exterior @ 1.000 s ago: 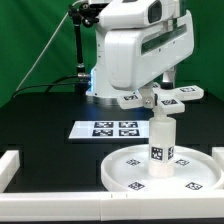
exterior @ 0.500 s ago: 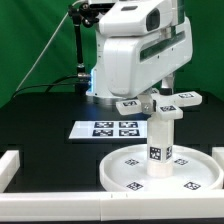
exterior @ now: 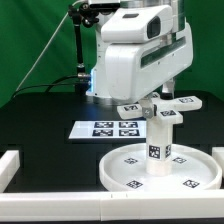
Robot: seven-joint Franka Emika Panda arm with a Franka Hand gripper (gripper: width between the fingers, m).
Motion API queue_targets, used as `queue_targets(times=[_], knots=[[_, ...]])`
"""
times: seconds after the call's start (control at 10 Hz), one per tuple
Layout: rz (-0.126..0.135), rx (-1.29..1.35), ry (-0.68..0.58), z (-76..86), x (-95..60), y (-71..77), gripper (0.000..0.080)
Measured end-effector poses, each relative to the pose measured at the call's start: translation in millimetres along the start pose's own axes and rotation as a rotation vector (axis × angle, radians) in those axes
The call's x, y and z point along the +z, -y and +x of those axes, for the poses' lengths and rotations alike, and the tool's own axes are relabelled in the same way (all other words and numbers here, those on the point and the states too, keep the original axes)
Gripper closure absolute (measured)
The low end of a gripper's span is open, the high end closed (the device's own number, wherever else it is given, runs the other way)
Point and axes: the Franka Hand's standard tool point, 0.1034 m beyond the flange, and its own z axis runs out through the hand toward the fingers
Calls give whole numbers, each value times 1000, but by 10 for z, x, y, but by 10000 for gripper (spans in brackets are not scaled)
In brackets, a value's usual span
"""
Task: Assemble round table
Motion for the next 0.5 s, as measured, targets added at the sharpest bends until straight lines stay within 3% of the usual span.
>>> queue_targets(times=[0.5], knots=[[-16,-9,-10,-6,-7,-38,354]])
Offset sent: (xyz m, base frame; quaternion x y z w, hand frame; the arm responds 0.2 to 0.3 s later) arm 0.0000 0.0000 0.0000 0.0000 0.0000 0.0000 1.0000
